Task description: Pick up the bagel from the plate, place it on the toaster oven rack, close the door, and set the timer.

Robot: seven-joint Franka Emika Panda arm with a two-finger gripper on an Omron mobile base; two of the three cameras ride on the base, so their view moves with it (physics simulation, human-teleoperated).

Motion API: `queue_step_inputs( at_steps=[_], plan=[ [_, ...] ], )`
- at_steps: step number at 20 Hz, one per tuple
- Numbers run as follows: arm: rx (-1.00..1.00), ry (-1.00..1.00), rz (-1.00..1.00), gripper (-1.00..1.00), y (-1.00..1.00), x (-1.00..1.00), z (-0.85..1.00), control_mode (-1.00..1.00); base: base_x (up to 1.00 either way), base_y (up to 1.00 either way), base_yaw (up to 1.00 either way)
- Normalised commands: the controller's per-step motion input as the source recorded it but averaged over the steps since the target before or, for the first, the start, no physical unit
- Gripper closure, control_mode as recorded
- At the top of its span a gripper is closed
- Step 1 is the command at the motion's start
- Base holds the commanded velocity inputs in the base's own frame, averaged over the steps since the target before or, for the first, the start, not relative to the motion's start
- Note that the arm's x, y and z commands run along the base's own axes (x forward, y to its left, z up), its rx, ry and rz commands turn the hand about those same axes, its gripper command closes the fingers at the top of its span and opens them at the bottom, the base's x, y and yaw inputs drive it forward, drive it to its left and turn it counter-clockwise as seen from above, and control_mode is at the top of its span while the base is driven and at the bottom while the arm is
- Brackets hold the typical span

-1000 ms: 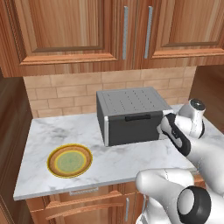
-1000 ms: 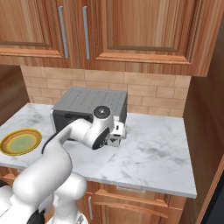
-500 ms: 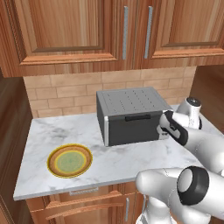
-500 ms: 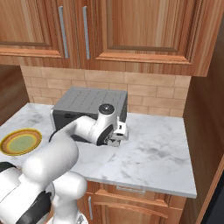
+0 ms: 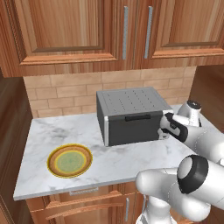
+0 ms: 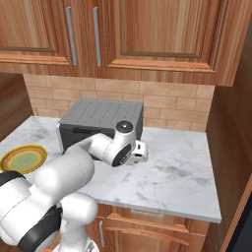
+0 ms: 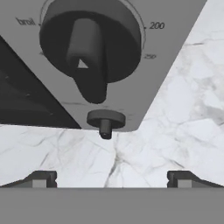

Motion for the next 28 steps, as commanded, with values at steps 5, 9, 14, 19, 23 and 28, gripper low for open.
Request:
queue_step_inputs(
  at_steps=[5,9,14,19,23,28],
  plan=[
    [0.00,0.00,0.00,-1.00,-0.01,0.01,-0.06,-1.00,0.00,0.00,0.00],
    [0.00,0.00,0.00,-1.00,0.00,0.01,0.00,-1.00,0.00,0.00,0.00],
    [0.00,0.00,0.00,-1.00,0.00,0.05,0.00,-1.00,0.00,0.00,0.00],
    [0.00,-0.09,0.00,-1.00,0.00,0.00,0.00,-1.00,0.00,0.00,0.00],
    [0.00,-0.16,0.00,-1.00,0.00,0.00,0.00,-1.00,0.00,0.00,0.00],
    [0.00,-0.05,0.00,-1.00,0.00,0.08,0.00,-1.00,0.00,0.00,0.00]
  ],
)
